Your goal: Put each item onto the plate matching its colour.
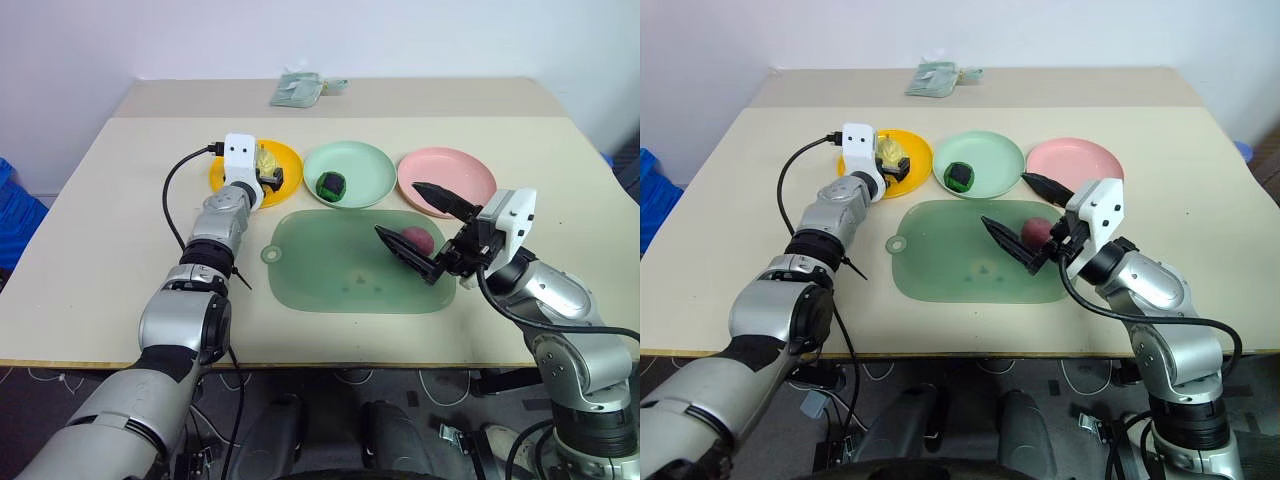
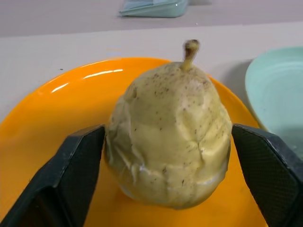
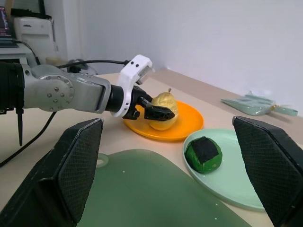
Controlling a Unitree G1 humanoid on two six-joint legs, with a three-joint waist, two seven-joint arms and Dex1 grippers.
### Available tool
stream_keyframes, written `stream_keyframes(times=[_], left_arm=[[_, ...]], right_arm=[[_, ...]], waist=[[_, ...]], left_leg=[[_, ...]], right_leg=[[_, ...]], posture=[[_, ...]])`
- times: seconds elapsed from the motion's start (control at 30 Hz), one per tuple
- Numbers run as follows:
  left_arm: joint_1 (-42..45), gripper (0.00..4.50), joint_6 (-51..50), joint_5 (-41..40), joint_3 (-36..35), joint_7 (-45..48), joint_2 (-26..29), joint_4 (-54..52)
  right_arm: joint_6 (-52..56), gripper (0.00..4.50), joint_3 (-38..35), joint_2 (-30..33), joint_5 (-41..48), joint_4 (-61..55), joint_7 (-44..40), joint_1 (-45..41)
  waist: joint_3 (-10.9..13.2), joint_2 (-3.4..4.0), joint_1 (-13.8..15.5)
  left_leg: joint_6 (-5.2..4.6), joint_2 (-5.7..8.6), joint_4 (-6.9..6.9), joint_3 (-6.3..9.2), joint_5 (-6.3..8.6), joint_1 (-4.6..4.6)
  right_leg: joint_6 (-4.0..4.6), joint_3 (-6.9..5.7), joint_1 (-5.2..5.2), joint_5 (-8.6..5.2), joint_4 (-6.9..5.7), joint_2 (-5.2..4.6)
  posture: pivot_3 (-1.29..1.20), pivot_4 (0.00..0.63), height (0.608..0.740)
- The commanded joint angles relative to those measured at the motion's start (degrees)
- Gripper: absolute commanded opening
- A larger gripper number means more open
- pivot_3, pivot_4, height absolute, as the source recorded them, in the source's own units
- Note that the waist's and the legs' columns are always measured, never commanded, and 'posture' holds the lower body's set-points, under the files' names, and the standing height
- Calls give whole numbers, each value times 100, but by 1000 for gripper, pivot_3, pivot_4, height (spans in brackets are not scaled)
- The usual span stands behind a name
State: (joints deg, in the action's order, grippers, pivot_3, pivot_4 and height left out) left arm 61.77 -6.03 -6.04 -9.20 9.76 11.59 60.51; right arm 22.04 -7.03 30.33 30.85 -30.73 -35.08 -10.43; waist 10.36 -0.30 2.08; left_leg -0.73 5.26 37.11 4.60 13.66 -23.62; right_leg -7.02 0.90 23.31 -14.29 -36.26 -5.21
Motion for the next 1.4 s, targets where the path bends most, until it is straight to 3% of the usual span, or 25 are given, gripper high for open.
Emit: stream_keyframes(times=[0.03, 0.27, 0.43, 0.57, 0.73, 1.17, 1.27, 1.37, 1.4], left_arm=[[-274, 4452, -185, -198, -66, 259, 116, -969], [-2643, 4452, -1827, -1166, 300, 1986, 915, -5620], [-4035, 4452, -1932, -2384, 46, 3899, 1886, -7249], [-4949, 4452, -1730, -2891, -180, 5292, 2842, -7798], [-5740, 4452, -1688, -3368, -668, 5934, 3336, -8298], [-6653, 4452, -1846, -3761, -1059, 5324, 3394, -9372], [-6704, 4500, -1824, -3737, -1034, 5191, 3376, -9409], [-6753, 4500, -1809, -3715, -1008, 5078, 3356, -9411], [-6762, 4500, -1798, -3706, -993, 5033, 3340, -9410]], right_arm=[[-106, 4500, -67, 17, -38, -77, 34, -80], [138, 4500, -186, 228, -282, -5, 217, -11], [231, 4500, 34, 245, -581, 475, 283, -175], [39, 4500, 292, 194, -863, 1275, 67, -311], [-426, 4500, 538, 61, -1133, 2288, -253, -519], [-1480, 4500, 747, -201, -1678, 4308, -702, -1076], [-1537, 3638, 696, -249, -1690, 4408, -734, -1142], [-1534, 2386, 569, -256, -1595, 4242, -727, -1189], [-1487, 2386, 515, -257, -1537, 4166, -707, -1230]], waist=[[0, 0, -7], [-3, 5, -182], [-6, 12, -178], [-8, 18, -175], [-7, 18, -152], [-6, 22, -159], [-5, 23, -166], [-5, 24, -168], [-5, 24, -167]], left_leg=[[0, 0, -1, 0, 0, 0], [4, -4, -13, -4, 1, 0], [8, -9, -12, -5, 0, 2], [8, -13, -19, -7, 0, 5], [5, -12, -20, -7, 1, 5], [5, -13, -22, -8, 1, 7], [5, -13, -22, -9, 1, 7], [5, -13, -23, -9, 1, 7], [5, -13, -23, -9, 1, 7]], right_leg=[[0, 1, 0, 0, 0, 0], [3, 24, 13, 0, -6, -3], [10, 27, 10, 0, -4, -14], [33, 26, 8, -8, 6, -15], [34, 25, 7, -8, 13, -19], [34, 24, 5, -8, 12, -15], [34, 25, 5, -8, 12, -15], [34, 25, 6, -8, 13, -14], [34, 25, 6, -8, 12, -14]], posture=[[0, 150, 740], [0, 150, 740], [0, 150, 740], [0, 150, 740], [0, 150, 740], [0, 150, 740], [0, 150, 740], [0, 150, 740], [0, 150, 740]])
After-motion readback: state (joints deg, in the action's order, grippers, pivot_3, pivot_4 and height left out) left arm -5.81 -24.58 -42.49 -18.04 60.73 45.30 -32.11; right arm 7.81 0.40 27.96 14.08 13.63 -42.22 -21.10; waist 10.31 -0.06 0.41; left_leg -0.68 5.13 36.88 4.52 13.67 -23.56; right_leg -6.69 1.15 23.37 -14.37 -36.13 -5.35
